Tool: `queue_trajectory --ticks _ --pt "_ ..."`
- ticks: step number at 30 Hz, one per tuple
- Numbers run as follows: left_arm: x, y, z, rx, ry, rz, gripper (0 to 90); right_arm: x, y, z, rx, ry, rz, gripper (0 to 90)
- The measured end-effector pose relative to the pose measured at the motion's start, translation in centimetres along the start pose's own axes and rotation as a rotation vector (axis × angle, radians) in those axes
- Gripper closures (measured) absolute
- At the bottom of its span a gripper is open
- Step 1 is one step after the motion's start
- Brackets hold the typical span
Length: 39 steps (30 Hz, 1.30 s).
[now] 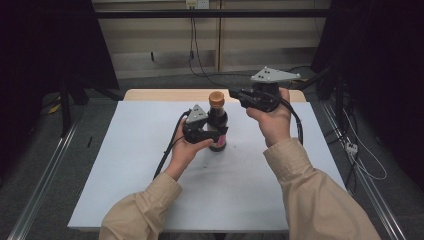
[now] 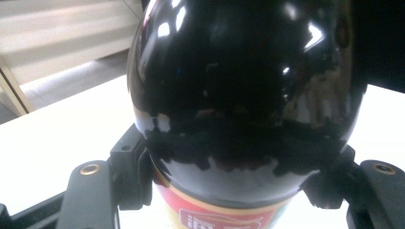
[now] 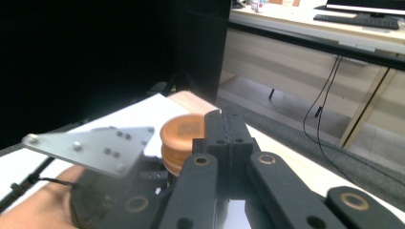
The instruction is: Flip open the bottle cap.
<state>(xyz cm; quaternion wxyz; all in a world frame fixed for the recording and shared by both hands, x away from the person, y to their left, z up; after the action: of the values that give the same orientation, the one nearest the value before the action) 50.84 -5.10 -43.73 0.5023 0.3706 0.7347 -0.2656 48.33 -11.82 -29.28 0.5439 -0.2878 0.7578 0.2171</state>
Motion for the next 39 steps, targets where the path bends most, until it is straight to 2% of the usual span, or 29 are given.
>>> queue_trajectory --ticks 2,5,9,12,19,23,39 --pt "0.0 0.1 0.1 -0.001 0.001 -0.003 31.8 0.7 -0.3 0.0 -0.005 0.0 0.013 90.0" --pt "0.1 0.4 -0.1 0.006 -0.005 -0.03 31.7 1.6 -0.2 0.2 -0.022 0.003 0.028 90.0" --pt "0.0 0.2 0.1 -0.001 -0.009 -0.02 31.5 2.2 0.2 0.7 -0.035 0.02 0.023 90.0" --pt "0.1 0.3 0.0 0.002 -0.012 -0.032 31.4 2.3 0.5 1.0 -0.042 0.027 0.022 90.0" --pt "0.1 0.4 0.0 0.002 -0.016 -0.03 31.3 2.4 0.8 1.5 -0.055 0.043 0.023 90.0" --pt "0.1 0.3 0.0 0.001 -0.018 -0.03 31.2 2.8 0.7 1.6 -0.051 0.07 0.017 90.0" --pt "0.1 0.3 0.1 -0.002 -0.024 -0.032 31.2 3.2 0.5 1.8 -0.054 0.08 0.024 90.0"
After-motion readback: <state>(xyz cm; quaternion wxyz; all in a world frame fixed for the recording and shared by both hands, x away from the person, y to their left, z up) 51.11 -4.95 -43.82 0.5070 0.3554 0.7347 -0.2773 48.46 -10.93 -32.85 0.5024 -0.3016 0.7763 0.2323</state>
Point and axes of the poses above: each handheld gripper's, and its own axes: z roughly forward along the jaws, x roughly out of its underside, y roughly to its left, the point moved 10 cm from there along z, roughly forward along the jaws, and after that the axes turned 3 degrees about -x, right-handed, at the moved point
